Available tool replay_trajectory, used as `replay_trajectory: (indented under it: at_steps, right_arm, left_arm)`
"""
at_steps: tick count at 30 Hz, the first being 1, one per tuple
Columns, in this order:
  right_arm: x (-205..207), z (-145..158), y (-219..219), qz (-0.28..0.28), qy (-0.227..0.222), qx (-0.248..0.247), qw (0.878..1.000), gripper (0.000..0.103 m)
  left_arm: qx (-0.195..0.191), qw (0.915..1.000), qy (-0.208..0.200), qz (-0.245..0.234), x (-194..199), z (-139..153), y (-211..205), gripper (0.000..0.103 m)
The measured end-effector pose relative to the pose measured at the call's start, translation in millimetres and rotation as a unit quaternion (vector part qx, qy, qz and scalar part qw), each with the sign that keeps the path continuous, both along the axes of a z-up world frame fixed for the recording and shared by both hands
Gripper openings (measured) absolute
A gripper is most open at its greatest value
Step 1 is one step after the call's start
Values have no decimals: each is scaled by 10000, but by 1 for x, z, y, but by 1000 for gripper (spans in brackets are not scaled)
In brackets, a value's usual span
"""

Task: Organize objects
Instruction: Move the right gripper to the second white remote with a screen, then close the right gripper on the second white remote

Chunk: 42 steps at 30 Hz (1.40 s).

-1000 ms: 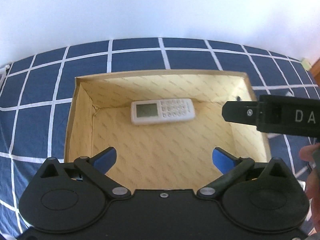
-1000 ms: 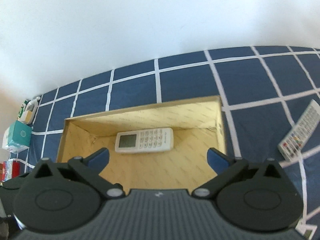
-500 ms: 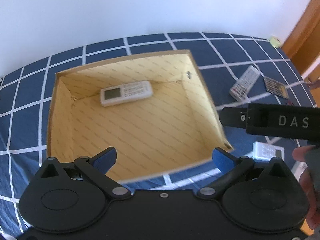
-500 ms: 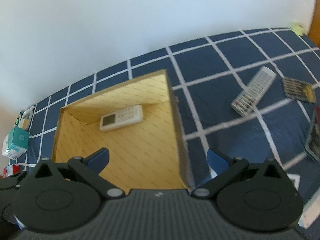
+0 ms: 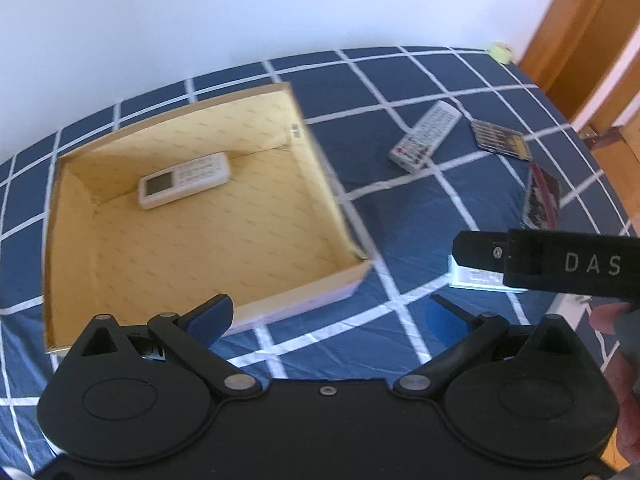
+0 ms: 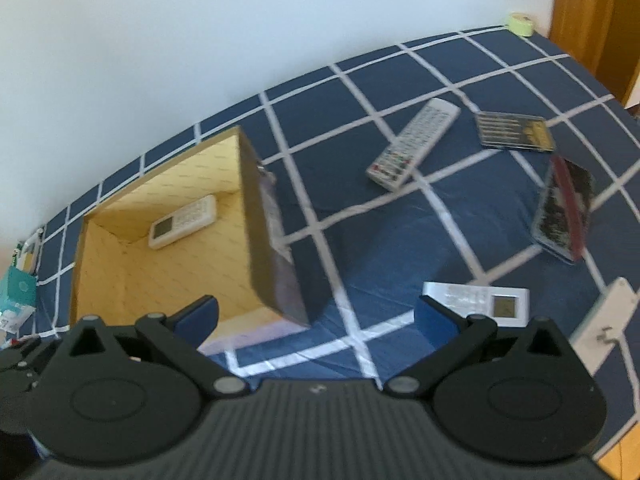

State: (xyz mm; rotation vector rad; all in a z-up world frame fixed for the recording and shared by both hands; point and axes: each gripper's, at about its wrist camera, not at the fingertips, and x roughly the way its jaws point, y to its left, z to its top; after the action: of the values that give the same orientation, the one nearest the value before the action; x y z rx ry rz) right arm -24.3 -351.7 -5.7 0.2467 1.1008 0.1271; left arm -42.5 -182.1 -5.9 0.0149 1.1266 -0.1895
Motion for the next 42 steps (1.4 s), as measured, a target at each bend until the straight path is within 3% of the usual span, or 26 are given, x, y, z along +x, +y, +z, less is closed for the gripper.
replay_trajectory:
  at_steps: [9, 22, 42]
  right_arm:
    - [-13, -12, -59, -452, 193, 85, 9988, 103]
    - [9, -59, -126, -619, 692, 148, 9956, 103]
    - [54, -137, -162, -653, 1481, 446, 9858, 100]
  left_arm:
    - [46, 9992, 190, -355, -2, -17, -57, 103]
    - [126, 9961, 683, -552, 24, -62, -120, 103]
    - [-6, 9848, 1442, -968, 73, -136, -167, 103]
